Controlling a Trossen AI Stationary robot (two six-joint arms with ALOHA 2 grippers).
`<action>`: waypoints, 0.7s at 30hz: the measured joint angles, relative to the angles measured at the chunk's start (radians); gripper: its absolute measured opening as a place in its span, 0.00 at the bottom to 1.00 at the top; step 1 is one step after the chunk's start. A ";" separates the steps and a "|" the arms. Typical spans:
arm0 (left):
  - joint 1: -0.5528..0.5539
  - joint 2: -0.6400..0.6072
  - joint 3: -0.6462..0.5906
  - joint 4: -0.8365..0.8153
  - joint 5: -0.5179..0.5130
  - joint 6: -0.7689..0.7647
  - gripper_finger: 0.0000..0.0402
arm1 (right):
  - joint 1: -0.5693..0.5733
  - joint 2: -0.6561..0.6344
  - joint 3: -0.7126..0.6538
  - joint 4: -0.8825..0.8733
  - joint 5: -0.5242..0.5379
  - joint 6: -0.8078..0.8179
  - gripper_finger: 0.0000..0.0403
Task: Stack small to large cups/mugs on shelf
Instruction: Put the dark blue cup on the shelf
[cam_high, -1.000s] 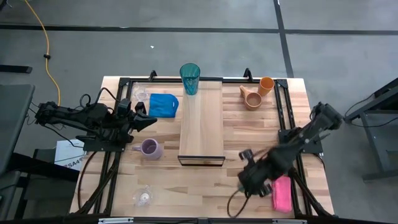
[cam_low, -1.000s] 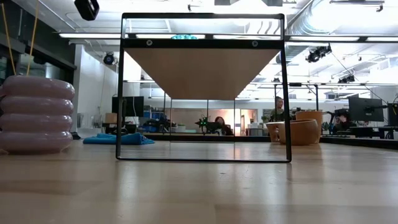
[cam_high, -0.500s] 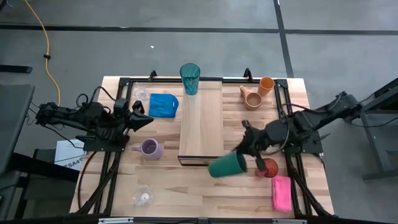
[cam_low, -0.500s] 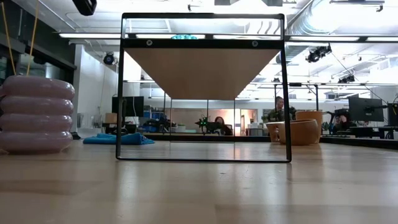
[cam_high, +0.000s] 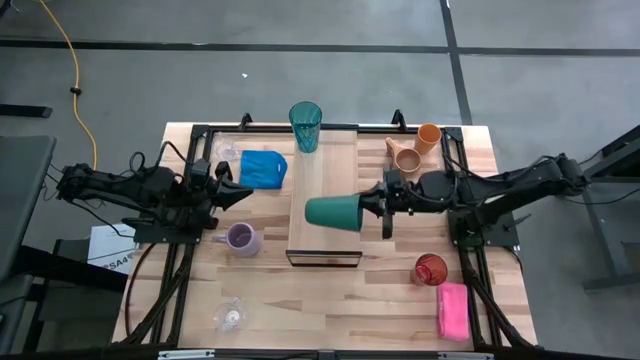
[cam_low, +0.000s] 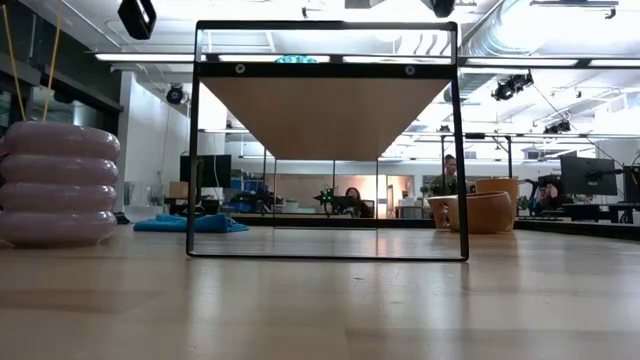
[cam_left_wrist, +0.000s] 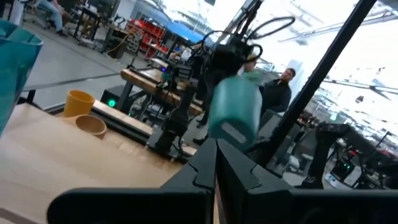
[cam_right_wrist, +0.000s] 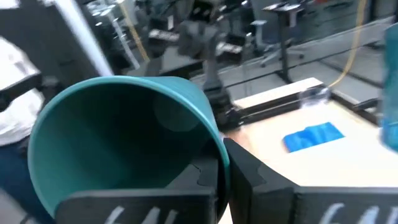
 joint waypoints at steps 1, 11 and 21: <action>0.000 0.004 0.000 -0.005 0.000 0.000 0.00 | -0.007 -0.002 0.000 -0.003 0.000 0.000 0.00; 0.000 0.008 0.000 0.000 -0.005 0.000 0.00 | -0.043 -0.007 0.000 -0.016 0.007 0.003 0.00; 0.000 0.007 0.000 0.001 -0.008 -0.001 0.00 | -0.046 -0.007 0.000 -0.015 0.007 0.003 0.00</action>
